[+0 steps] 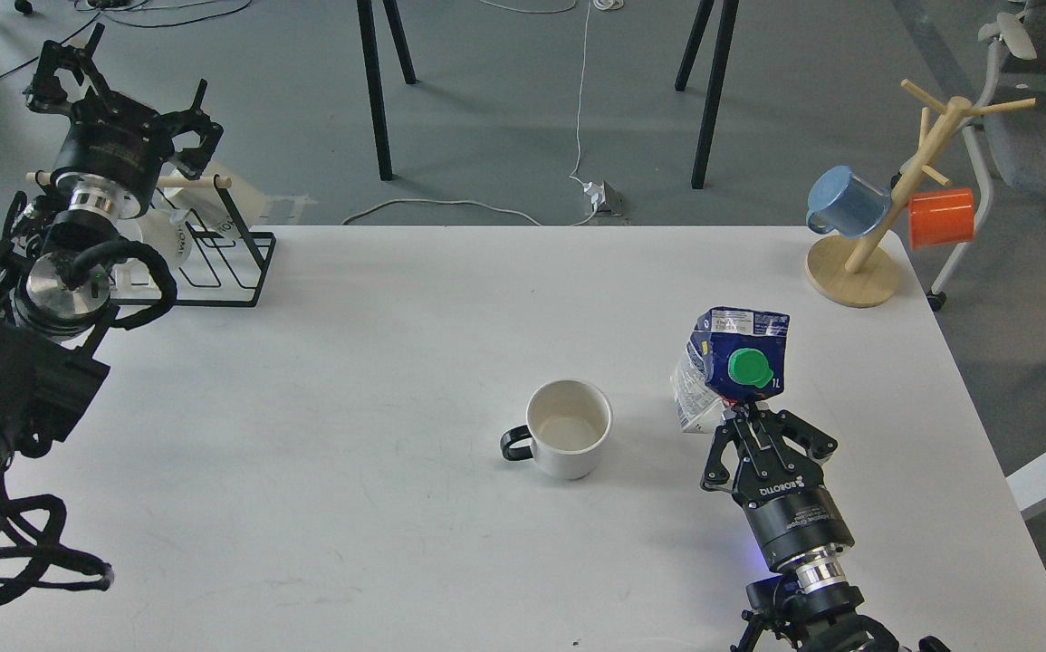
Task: Place cup and milk with both arms
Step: 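Carry the milk carton upright beside the white mug with the right gripper, then release the carton and withdraw the right gripper toward the robot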
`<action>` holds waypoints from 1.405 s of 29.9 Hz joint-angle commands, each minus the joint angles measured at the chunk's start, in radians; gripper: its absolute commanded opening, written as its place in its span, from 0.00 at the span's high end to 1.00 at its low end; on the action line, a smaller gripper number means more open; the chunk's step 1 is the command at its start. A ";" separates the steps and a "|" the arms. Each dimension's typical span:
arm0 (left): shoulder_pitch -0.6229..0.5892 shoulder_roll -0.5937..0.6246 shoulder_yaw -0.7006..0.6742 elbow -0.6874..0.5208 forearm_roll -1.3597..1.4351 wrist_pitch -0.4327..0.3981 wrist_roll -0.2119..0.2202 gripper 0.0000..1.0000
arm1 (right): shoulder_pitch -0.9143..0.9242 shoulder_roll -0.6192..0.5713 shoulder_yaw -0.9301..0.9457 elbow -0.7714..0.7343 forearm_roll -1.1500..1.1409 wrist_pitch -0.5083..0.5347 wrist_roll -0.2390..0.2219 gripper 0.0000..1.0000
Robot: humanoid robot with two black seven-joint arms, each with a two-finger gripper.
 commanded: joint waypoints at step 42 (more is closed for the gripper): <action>0.020 0.015 0.049 0.044 0.003 0.000 -0.003 0.00 | -0.096 -0.151 -0.070 -0.027 -0.016 0.000 0.000 0.04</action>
